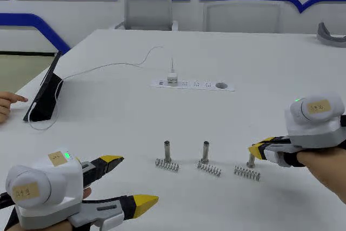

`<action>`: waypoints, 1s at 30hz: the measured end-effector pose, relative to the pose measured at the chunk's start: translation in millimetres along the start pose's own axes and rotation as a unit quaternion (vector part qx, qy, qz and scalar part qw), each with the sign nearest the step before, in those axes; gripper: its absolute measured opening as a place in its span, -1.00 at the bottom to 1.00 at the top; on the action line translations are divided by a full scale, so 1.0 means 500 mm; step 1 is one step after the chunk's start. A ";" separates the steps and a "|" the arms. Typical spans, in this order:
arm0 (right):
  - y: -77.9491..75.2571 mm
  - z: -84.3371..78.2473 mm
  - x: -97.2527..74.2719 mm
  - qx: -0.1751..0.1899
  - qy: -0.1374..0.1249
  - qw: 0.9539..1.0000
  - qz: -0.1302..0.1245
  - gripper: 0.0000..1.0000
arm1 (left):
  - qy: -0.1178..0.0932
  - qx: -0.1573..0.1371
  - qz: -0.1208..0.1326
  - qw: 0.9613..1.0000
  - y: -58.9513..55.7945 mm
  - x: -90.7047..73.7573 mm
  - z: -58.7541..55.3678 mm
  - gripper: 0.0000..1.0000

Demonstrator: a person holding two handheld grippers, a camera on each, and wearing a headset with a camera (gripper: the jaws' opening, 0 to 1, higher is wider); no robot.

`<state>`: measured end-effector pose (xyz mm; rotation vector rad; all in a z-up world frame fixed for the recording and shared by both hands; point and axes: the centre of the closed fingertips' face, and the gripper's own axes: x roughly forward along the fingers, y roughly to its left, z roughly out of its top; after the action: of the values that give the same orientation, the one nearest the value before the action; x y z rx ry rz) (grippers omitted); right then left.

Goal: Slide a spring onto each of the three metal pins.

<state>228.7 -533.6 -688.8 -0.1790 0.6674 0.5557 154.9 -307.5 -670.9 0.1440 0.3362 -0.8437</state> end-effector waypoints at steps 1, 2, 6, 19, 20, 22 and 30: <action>0.001 0.000 -0.001 -0.001 0.000 1.000 0.000 -0.81 | 0.000 0.000 0.000 1.000 0.000 0.001 0.000 0.39; 0.002 -0.001 -0.001 -0.002 0.000 1.000 0.001 -0.81 | 0.000 0.000 -0.001 1.000 -0.001 0.001 0.000 0.39; 0.003 -0.002 0.000 0.000 -0.003 1.000 0.005 -0.81 | 0.001 0.001 -0.003 1.000 -0.004 0.004 0.000 0.39; 0.005 -0.007 -0.002 -0.007 -0.002 1.000 0.009 -0.73 | 0.001 0.000 -0.004 1.000 -0.007 0.004 0.000 0.39; 0.005 -0.007 -0.002 -0.008 -0.002 1.000 0.009 -0.72 | 0.001 0.001 -0.004 1.000 -0.007 0.004 0.000 0.39; 0.005 -0.007 -0.002 -0.008 -0.003 1.000 0.010 -0.69 | 0.001 0.001 -0.004 1.000 -0.008 0.004 0.000 0.39; 0.002 -0.008 -0.003 -0.013 -0.004 1.000 0.011 -0.65 | 0.001 0.001 -0.005 1.000 -0.008 0.006 0.002 0.39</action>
<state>225.2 -534.9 -691.0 -0.1940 0.6561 0.5871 153.8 -312.4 -671.2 0.1454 0.3372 -0.8544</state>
